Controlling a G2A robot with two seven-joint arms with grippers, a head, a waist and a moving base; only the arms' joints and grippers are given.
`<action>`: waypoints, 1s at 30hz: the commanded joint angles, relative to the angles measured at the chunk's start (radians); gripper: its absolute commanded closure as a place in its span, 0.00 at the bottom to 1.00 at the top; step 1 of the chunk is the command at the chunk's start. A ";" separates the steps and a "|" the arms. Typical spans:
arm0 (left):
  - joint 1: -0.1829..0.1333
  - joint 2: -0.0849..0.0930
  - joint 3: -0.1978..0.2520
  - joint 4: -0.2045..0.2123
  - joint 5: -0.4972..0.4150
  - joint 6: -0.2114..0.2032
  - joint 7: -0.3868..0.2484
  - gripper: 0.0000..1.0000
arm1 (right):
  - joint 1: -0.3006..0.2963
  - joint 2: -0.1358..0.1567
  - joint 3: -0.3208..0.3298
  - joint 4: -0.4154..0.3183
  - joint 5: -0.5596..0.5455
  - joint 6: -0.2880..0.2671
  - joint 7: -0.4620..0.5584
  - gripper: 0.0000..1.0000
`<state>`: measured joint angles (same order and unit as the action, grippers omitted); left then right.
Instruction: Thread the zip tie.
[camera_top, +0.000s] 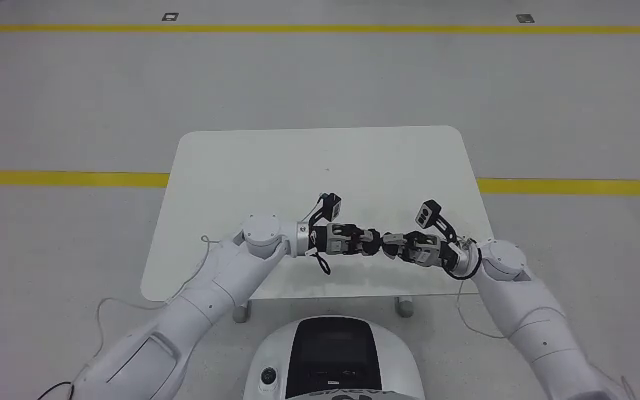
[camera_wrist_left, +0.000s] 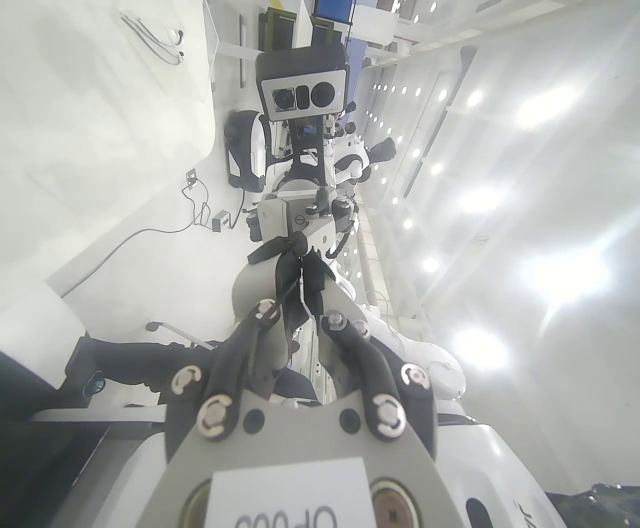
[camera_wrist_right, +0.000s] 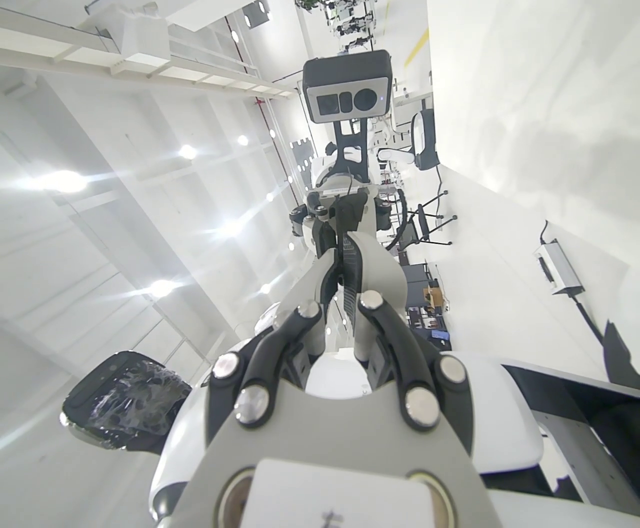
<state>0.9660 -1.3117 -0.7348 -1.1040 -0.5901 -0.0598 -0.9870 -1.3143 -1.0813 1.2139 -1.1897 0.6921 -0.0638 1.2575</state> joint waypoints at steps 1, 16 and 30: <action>-0.001 0.000 0.001 0.002 -0.001 -0.001 0.000 0.94 | 0.000 0.000 -0.001 0.000 0.000 -0.001 0.000 1.00; -0.005 -0.001 0.007 0.015 -0.013 -0.013 -0.001 1.00 | -0.004 -0.002 0.000 0.006 0.022 -0.001 -0.026 0.00; -0.005 0.003 0.007 0.008 0.039 -0.059 0.056 1.00 | -0.025 0.001 0.028 -0.005 0.064 0.005 -0.060 0.00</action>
<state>0.9635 -1.3091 -0.7323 -1.0912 -0.5679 -0.1239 -0.9357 -1.3397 -1.0802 1.2426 -1.1950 0.7568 -0.0588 1.1969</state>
